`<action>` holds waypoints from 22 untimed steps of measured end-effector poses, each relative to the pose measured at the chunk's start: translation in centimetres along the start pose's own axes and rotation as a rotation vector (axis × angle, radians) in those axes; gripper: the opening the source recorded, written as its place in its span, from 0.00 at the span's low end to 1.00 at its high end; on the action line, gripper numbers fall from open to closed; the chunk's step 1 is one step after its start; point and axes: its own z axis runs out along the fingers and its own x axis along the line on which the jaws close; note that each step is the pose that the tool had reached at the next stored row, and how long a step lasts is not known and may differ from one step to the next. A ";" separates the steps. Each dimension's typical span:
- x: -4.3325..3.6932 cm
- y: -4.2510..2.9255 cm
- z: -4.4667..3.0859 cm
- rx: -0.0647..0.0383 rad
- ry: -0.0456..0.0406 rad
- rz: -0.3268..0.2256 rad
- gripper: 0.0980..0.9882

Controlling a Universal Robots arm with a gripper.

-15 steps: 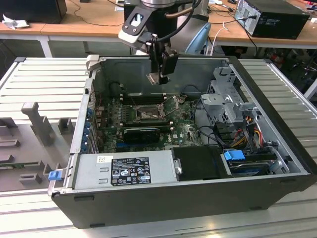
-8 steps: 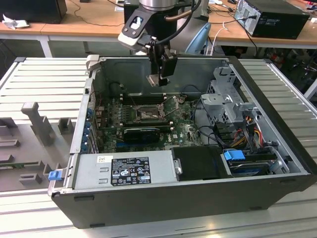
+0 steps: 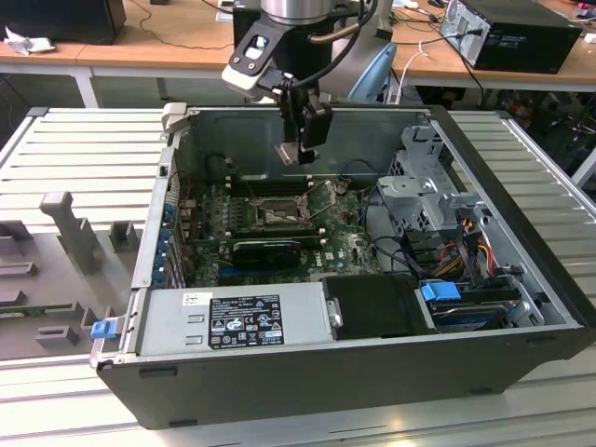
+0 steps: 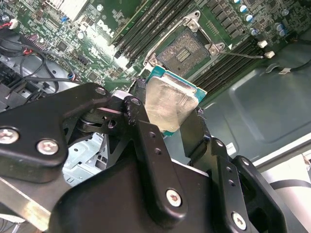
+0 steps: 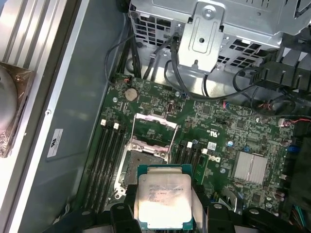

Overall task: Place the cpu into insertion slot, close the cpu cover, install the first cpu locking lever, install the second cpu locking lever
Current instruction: 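Place the cpu into insertion slot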

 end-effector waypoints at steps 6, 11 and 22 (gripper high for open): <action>0.01 -0.05 0.44 0.000 -0.0044 0.042 0.48; 0.02 -0.06 0.57 -0.001 -0.0090 0.095 0.48; 0.04 -0.16 1.77 -0.003 -0.0212 0.234 0.48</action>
